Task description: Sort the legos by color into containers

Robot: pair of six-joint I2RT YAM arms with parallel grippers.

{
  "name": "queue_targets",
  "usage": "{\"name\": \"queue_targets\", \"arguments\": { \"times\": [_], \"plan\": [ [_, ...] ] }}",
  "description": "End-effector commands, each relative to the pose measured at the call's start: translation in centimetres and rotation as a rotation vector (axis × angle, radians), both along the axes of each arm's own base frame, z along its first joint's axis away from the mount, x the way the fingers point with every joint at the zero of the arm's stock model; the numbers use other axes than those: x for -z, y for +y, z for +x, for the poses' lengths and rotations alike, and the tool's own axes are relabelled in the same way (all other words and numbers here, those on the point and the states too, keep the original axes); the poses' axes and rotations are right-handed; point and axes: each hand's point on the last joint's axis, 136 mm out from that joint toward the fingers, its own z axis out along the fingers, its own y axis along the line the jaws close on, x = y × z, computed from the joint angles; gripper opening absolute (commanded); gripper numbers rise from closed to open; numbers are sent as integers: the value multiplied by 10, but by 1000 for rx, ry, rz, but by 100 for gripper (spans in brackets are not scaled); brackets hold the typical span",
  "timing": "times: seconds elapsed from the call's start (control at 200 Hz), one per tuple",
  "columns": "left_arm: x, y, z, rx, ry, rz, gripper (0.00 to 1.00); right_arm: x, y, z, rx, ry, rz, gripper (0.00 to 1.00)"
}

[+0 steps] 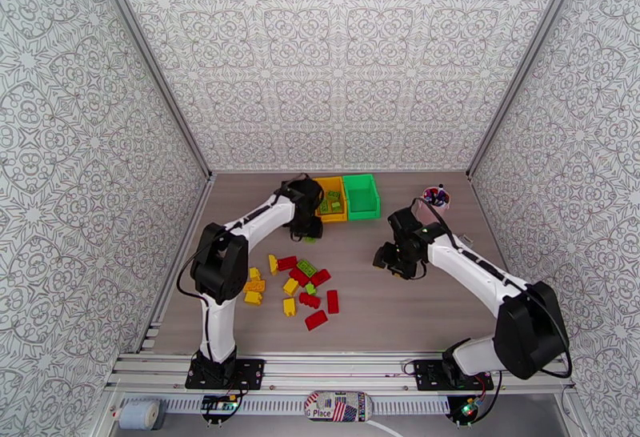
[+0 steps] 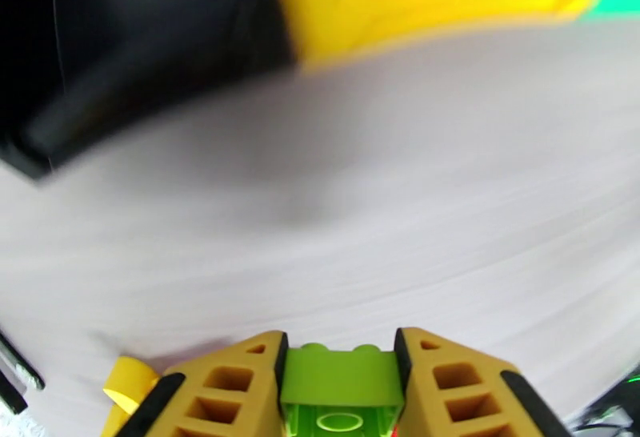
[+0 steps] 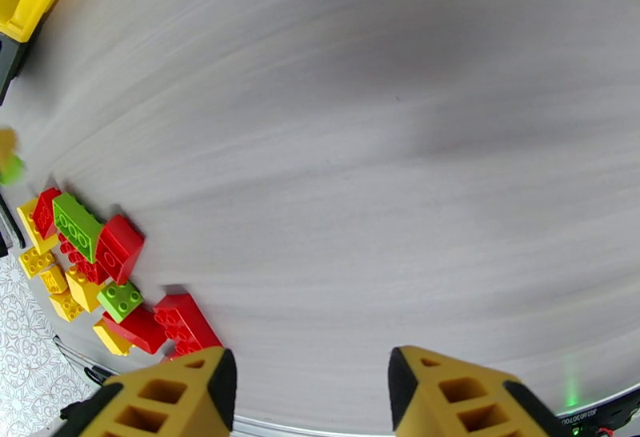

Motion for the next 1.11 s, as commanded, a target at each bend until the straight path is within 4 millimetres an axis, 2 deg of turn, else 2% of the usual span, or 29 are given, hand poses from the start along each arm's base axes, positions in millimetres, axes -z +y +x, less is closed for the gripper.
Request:
{"name": "queue_targets", "arguments": {
  "times": [0.0, 0.08, 0.115, 0.135, 0.23, 0.28, 0.33, 0.435, 0.595, 0.805, 0.925, 1.06, 1.08, 1.1],
  "plan": [
    [-21, -24, 22, -32, 0, -117, 34, 0, -6, -9, 30, -12, -3, 56],
    [-35, -30, 45, -50, -26, -155, 35, 0, -10, -15, 42, -12, -4, 56],
    [-49, -32, 57, -60, -56, -177, 35, -1, -11, -17, 46, -14, -3, 56],
    [-40, -33, 63, -68, -44, -173, 36, -1, -12, -18, 49, -15, -2, 56],
    [-43, -28, 87, -104, -59, -189, 42, -3, -15, -23, 54, -17, -8, 56],
    [-42, -26, 97, -120, -63, -200, 51, -5, -18, -25, 57, -20, -12, 56],
    [-41, -22, 106, -138, -67, -211, 67, -6, -20, -27, 59, -21, -17, 56],
    [-44, -19, 118, -153, -81, -243, 77, -10, -23, -30, 65, -28, -24, 56],
    [-56, -18, 119, -152, -108, -256, 79, -9, -25, -34, 72, -25, -22, 57],
    [-63, -14, 106, -135, -114, -228, 79, -8, -16, -27, 50, -19, -3, 59],
    [-69, -2, 102, -151, -125, -204, 79, -9, -12, -18, 18, -23, -15, 59],
    [-86, 17, 96, -185, -148, -183, 80, -13, 4, -4, -48, -37, -20, 61],
    [-83, 19, 94, -190, -142, -172, 80, -13, 7, -2, -60, -36, -25, 61],
    [-95, 22, 91, -193, -162, -177, 81, -13, 10, 0, -74, -35, -29, 61]
  ]
}}
